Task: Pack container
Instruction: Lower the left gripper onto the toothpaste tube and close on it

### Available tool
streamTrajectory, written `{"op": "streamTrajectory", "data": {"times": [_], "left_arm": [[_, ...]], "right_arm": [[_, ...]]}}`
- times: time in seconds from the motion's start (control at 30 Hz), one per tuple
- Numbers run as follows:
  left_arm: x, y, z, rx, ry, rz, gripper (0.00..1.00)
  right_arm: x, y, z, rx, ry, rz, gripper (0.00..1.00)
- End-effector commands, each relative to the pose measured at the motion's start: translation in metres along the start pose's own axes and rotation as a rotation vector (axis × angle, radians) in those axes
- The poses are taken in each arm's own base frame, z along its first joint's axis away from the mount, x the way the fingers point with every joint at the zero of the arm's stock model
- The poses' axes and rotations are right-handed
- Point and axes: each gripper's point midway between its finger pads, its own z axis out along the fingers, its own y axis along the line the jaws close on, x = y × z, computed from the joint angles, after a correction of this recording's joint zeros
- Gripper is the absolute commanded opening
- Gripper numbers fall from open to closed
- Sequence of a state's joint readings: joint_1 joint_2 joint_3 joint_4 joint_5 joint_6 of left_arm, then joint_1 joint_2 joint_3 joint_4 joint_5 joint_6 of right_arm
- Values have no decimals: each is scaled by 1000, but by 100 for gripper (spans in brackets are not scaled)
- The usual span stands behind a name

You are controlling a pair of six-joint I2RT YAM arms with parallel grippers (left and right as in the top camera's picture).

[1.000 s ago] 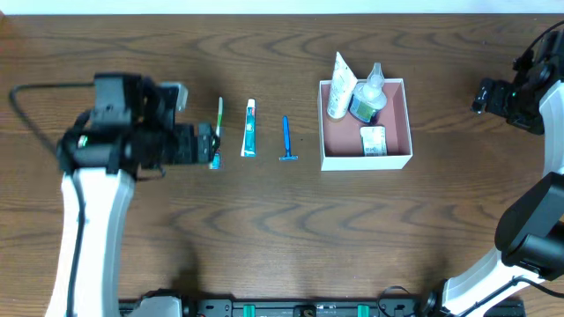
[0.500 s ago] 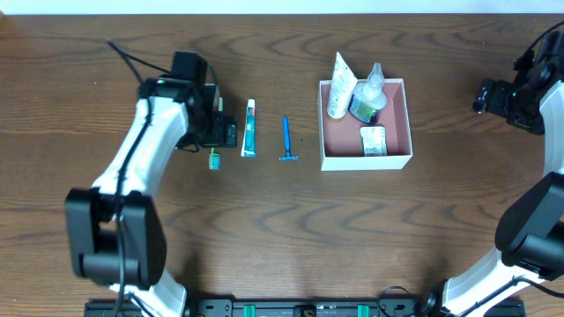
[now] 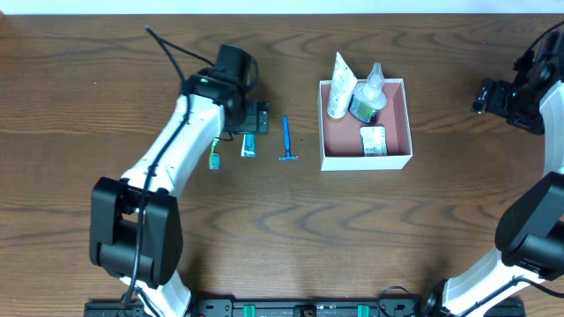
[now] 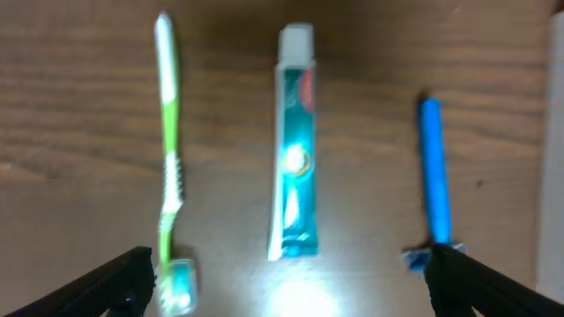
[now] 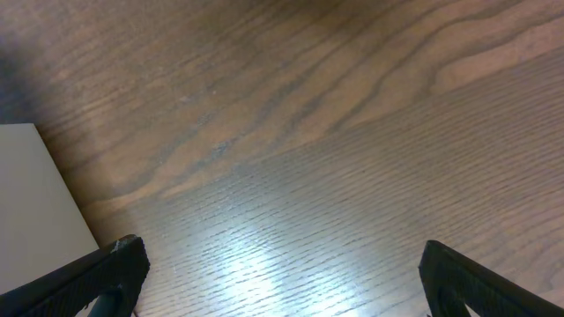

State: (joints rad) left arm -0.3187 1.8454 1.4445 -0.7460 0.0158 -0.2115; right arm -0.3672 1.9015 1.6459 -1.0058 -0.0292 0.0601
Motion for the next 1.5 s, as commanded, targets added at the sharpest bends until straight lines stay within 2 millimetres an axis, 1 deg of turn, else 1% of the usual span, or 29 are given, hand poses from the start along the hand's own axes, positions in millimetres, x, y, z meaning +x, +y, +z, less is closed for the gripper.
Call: {"op": "streamTrajectory", "data": {"times": [0.0,0.07,0.17,0.3,0.43,0.7,0.97,1.3,1.47], "left_arm": [[-8,-2,2,-37,-30,-9,98],[-16,-5,2,-25,-64,-10,98],[-23,-7,2,-18,-91,-13,98],[-24,-6,7,-25,-94,-14,98],[-20,-5,16,-32,-71,-12,98],[-7,-2,44,-53,-2,-10,98],[5,0,66,-67,53,-32,98],[10,0,75,-72,78,-44,98],[18,2,87,-83,110,-42,98]], "right_arm": [[0,-2,-1,0,-2,16,99],[0,-2,-1,0,-2,16,99],[0,-2,-1,0,-2,16,99],[0,-2,-1,0,-2,16,99],[0,-2,-1,0,-2,16,99],[0,-2,-1,0,-2,16,99],[0,-2,-1,0,-2,16,99],[0,-2,-1,0,-2,16,99],[0,-2,-1,0,-2,16,99]]}}
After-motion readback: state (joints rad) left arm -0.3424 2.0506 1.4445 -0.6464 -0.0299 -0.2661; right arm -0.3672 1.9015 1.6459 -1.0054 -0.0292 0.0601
